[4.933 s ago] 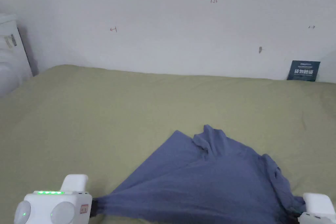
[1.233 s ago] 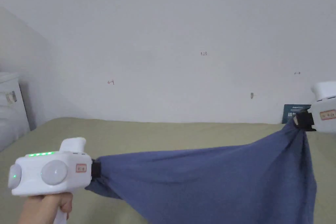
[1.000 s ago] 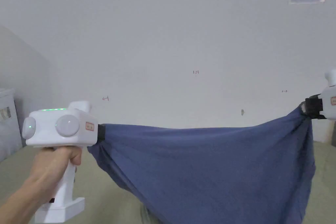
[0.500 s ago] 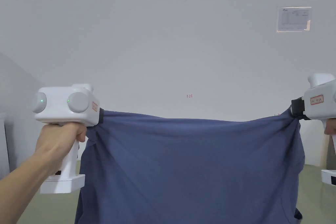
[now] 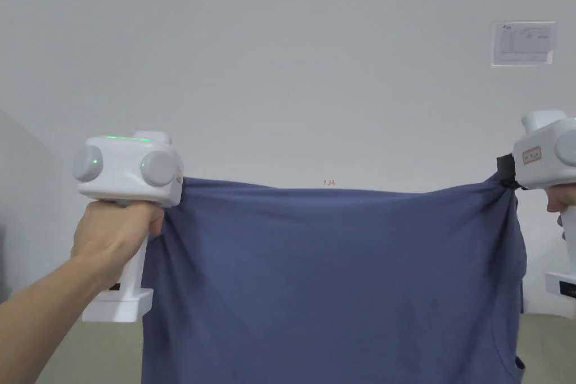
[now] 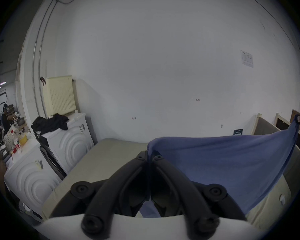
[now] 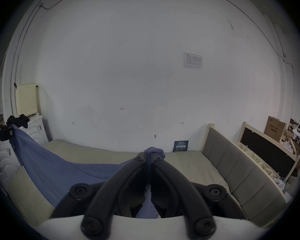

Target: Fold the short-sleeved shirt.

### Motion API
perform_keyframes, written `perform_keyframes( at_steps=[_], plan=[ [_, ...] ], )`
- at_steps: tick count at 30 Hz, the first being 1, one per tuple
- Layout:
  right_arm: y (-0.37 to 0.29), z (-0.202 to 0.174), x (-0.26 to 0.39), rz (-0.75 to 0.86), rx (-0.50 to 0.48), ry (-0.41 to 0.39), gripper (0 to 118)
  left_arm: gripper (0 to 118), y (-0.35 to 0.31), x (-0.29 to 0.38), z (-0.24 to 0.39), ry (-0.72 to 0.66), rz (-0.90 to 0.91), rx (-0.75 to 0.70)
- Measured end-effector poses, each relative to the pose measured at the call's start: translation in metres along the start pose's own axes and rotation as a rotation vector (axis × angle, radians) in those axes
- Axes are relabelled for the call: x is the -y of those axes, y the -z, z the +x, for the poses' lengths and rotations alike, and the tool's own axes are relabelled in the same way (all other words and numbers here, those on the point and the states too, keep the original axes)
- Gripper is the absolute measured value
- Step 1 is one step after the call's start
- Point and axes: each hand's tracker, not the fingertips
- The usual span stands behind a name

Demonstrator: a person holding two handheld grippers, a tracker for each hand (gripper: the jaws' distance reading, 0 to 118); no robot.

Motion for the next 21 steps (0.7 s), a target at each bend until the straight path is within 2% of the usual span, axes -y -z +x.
perform_keyframes(
  at_steps=[4,12,14,19,21],
  plan=[
    [0.032,-0.004,-0.020,0.016,0.012,-0.010,5,2,0.031,-0.018,0.010,0.018,0.016,-0.014],
    [0.090,-0.015,-0.029,0.051,0.024,0.022,5,2,0.088,-0.039,0.020,-0.010,0.050,-0.048],
    [0.102,-0.021,-0.028,0.050,0.029,-0.002,5,2,0.102,-0.038,0.022,-0.006,0.046,-0.062],
    [0.130,-0.031,-0.006,0.031,0.019,-0.024,5,2,0.133,-0.005,0.022,-0.031,0.023,-0.054],
    [0.138,-0.034,0.017,0.015,0.011,-0.028,5,2,0.149,0.017,0.023,0.001,-0.027,-0.064]
  ],
)
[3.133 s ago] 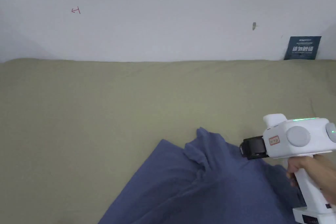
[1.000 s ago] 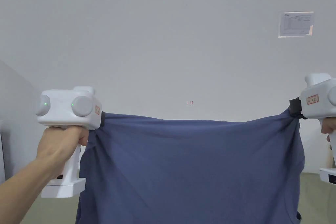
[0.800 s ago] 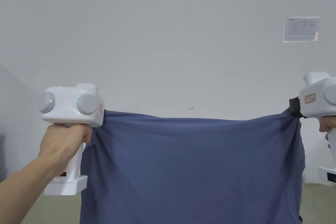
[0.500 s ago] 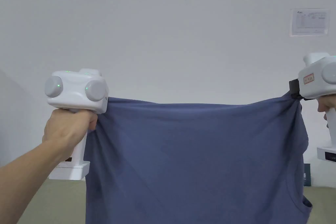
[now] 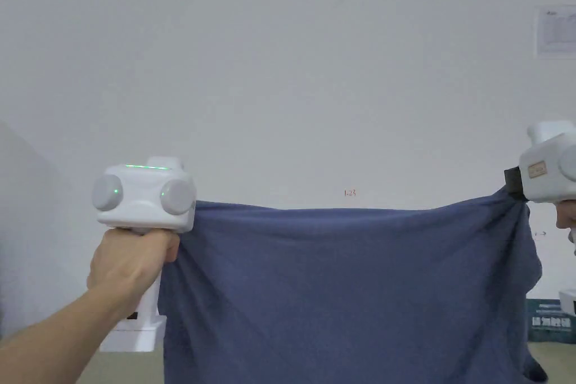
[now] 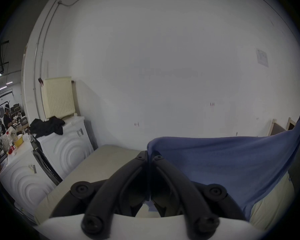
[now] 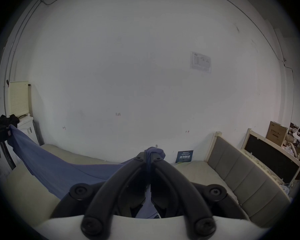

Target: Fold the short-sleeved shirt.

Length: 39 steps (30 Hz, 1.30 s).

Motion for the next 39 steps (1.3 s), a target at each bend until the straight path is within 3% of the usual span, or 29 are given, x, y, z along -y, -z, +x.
perform_keyframes(
  at_steps=[6,11,15,21,25,31,39],
  plan=[
    [0.010,-0.006,0.095,-0.136,-0.039,0.005,5,2,0.031,0.089,0.000,0.027,-0.129,0.025],
    [-0.027,-0.010,0.189,-0.254,-0.101,-0.018,5,1,0.020,0.173,-0.009,0.066,-0.214,0.063],
    [-0.085,-0.008,0.260,-0.312,-0.126,-0.002,5,2,-0.012,0.242,-0.029,0.104,-0.299,0.092],
    [-0.177,-0.001,0.355,-0.445,-0.179,0.012,5,1,-0.089,0.338,-0.068,0.050,-0.423,0.142],
    [-0.242,0.004,0.411,-0.517,-0.183,0.070,5,2,-0.141,0.388,-0.088,0.044,-0.483,0.154],
    [-0.325,0.018,0.455,-0.538,-0.177,0.101,5,1,-0.209,0.425,-0.116,0.059,-0.516,0.170],
    [-0.373,0.024,0.476,-0.540,-0.174,0.127,5,2,-0.260,0.455,-0.136,0.041,-0.558,0.204]
  ],
)
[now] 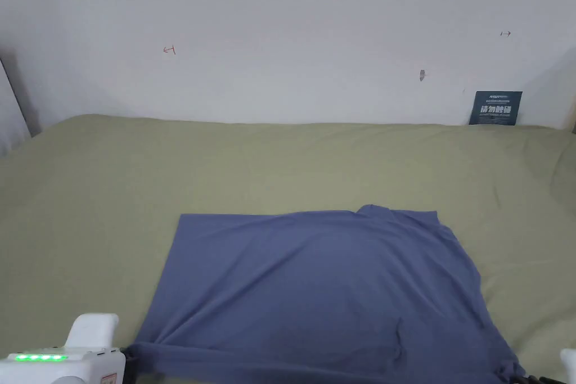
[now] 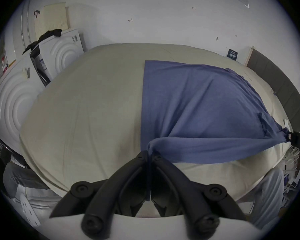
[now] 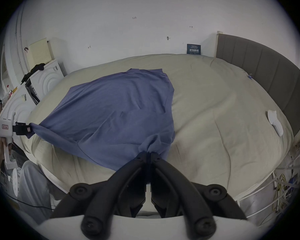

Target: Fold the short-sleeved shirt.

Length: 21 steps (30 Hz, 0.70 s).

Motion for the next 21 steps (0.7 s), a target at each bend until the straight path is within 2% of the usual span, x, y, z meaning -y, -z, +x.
perform_keyframes(
  at_steps=[3,4,5,6,7,9,10,11,16,17,18,19,20,21],
  plan=[
    [0.006,-0.001,0.001,-0.020,-0.005,0.015,7,2,0.014,0.004,-0.010,-0.008,-0.008,0.000],
    [0.006,-0.002,0.001,-0.020,-0.005,0.010,13,5,0.018,0.003,-0.012,-0.013,-0.008,0.004],
    [0.008,-0.004,0.001,-0.021,-0.006,0.004,28,14,0.020,0.002,-0.013,-0.015,-0.009,0.005],
    [0.009,-0.005,0.000,-0.024,-0.005,0.004,65,45,0.023,0.001,-0.016,-0.016,-0.015,0.012],
    [0.010,-0.002,0.000,-0.029,-0.005,0.015,76,70,0.023,0.004,-0.014,-0.021,-0.020,0.009],
    [0.013,-0.002,0.001,-0.050,-0.013,0.042,95,92,0.028,0.007,-0.018,-0.038,-0.030,0.006],
    [0.010,-0.003,0.002,-0.044,-0.011,0.041,113,114,0.025,0.009,-0.020,-0.047,-0.024,0.001],
    [0.006,-0.003,0.003,-0.029,-0.016,0.035,118,118,0.019,0.012,-0.020,-0.056,-0.004,0.002],
    [-0.001,-0.008,0.001,-0.035,-0.020,0.034,117,118,-0.019,0.020,-0.013,-0.092,0.044,0.001],
    [-0.003,-0.009,0.000,-0.030,-0.022,0.038,116,114,-0.025,0.021,-0.012,-0.097,0.071,-0.003],
    [-0.007,-0.011,0.001,-0.018,-0.023,0.042,107,98,-0.032,0.023,-0.012,-0.090,0.078,-0.001],
    [-0.011,-0.012,0.002,0.008,-0.015,0.043,88,74,-0.042,0.024,-0.008,-0.089,0.087,-0.007],
    [-0.013,-0.013,0.002,0.015,-0.006,0.039,59,41,-0.046,0.026,-0.006,-0.087,0.095,-0.012],
    [-0.015,-0.014,0.003,0.025,0.011,0.034,9,3,-0.048,0.028,-0.005,-0.085,0.095,-0.014]
  ],
)
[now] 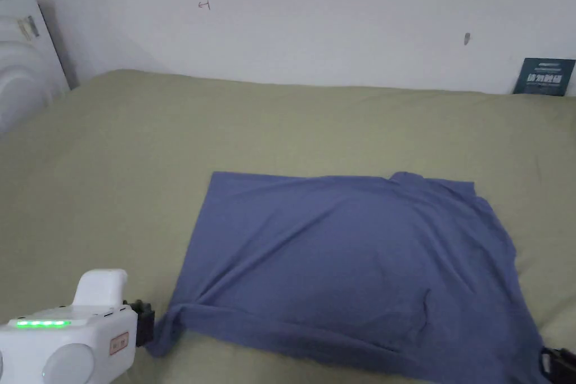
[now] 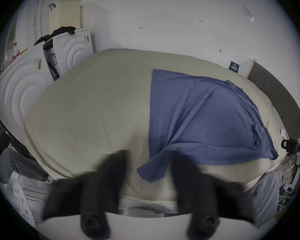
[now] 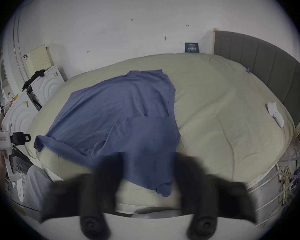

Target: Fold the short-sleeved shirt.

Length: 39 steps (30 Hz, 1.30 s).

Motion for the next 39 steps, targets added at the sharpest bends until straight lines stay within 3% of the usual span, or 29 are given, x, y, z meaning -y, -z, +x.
perform_keyframes(
  at_steps=[1,8,9,11,12,18,20,22,24,26,27,28,29,30,31,35,36,37,38,39],
  plan=[
    [-0.002,0.000,0.001,0.026,0.017,-0.009,3,0,-0.001,0.002,0.001,0.001,0.001,-0.005],
    [0.000,0.007,0.004,-0.017,0.003,0.029,3,3,0.023,0.006,-0.016,-0.003,-0.065,0.007],
    [0.001,0.008,0.005,-0.019,0.005,0.031,3,28,0.030,0.005,-0.019,-0.022,-0.081,0.013],
    [0.003,0.011,0.005,-0.041,-0.002,0.042,3,111,0.048,0.001,-0.027,-0.047,-0.128,0.028],
    [0.005,0.010,0.006,-0.049,0.002,0.042,4,117,0.058,0.001,-0.028,-0.058,-0.179,0.049],
    [0.009,0.012,0.005,-0.075,0.010,0.052,4,115,0.097,-0.003,-0.025,-0.011,-0.196,0.042],
    [0.014,0.014,0.005,-0.088,0.010,0.054,4,105,0.108,-0.004,-0.021,0.029,-0.209,0.018],
    [0.018,0.013,0.005,-0.106,0.021,0.038,4,65,0.086,-0.012,-0.003,0.021,-0.220,0.021],
    [0.025,0.017,0.007,-0.125,0.015,0.026,4,15,0.072,-0.017,0.006,-0.028,-0.210,0.078],
    [0.028,0.019,0.009,-0.126,0.019,0.027,4,8,0.068,-0.016,0.015,-0.007,-0.193,0.044],
    [0.028,0.019,0.009,-0.130,0.012,0.031,16,6,0.066,-0.017,0.019,0.007,-0.195,0.048],
    [0.030,0.021,0.008,-0.149,0.000,0.039,43,6,0.062,-0.016,0.022,0.014,-0.191,0.049],
    [0.033,0.022,0.008,-0.167,-0.007,0.045,86,6,0.060,-0.016,0.024,0.021,-0.191,0.045],
    [0.034,0.021,0.010,-0.167,-0.020,0.040,115,6,0.067,-0.016,0.019,0.014,-0.202,0.051],
    [0.034,0.018,0.011,-0.155,-0.041,0.029,115,6,0.070,-0.016,0.015,0.011,-0.201,0.047],
    [0.053,0.013,0.014,-0.237,-0.011,-0.026,104,6,0.070,-0.016,0.010,-0.033,-0.201,0.048],
    [0.058,0.014,0.016,-0.258,-0.004,-0.038,88,6,0.070,-0.016,0.010,-0.034,-0.203,0.047],
    [0.060,0.015,0.018,-0.260,0.003,-0.053,62,6,0.070,-0.016,0.009,-0.031,-0.202,0.043],
    [0.060,0.015,0.020,-0.253,0.012,-0.057,25,6,0.070,-0.015,0.010,-0.029,-0.199,0.039],
    [0.059,0.017,0.021,-0.260,0.000,-0.051,7,6,0.069,-0.015,0.009,-0.030,-0.202,0.040]
  ],
)
